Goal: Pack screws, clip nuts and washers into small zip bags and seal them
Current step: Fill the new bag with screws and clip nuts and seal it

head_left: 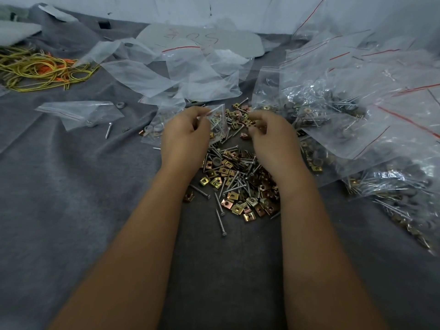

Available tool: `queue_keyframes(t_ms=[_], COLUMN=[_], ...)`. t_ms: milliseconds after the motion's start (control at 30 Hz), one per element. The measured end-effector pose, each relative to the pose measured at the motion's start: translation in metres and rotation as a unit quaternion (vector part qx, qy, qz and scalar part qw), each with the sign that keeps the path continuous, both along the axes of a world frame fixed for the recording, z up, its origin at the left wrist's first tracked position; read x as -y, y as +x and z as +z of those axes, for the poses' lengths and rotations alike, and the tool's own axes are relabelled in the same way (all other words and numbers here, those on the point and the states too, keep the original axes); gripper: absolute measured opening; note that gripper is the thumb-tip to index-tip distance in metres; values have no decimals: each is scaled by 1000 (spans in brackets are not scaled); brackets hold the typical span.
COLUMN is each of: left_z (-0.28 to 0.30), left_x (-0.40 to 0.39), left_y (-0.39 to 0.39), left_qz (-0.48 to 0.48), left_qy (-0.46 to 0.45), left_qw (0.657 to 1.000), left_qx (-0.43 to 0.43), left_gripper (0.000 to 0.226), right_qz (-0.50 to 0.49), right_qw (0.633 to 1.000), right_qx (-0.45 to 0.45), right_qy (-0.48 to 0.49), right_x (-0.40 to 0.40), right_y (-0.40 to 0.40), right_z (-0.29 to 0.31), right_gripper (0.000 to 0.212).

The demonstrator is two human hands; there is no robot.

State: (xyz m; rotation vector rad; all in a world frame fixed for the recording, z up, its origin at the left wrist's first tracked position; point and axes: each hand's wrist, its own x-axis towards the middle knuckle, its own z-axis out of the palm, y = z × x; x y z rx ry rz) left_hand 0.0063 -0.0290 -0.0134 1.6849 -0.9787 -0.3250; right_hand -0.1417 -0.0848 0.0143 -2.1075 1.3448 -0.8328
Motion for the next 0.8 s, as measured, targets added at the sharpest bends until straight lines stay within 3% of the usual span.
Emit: queue_keyframes(t_ms=[133, 267, 500, 800], left_z=[0, -1, 0, 0], left_x=[1, 1, 1, 1], left_y=[0, 0, 0, 0], left_qz=[0, 0, 0, -4], left_qy=[-3, -8, -6, -5], left_qw=[1000, 1000, 1000, 1000], left_qx=[-7, -2, -5, -12], left_gripper=[29, 29, 29, 28], right_qz=[93, 155, 128, 111], right_qw=[992, 973, 991, 975], right_qx=[-84, -167, -9, 151], right_qy=[21, 24, 45, 119], right_x=[-3, -5, -2, -1], right_y=[-2, 4, 3, 0], right_z=[7, 8, 2, 4], right_gripper=[12, 20, 16, 24])
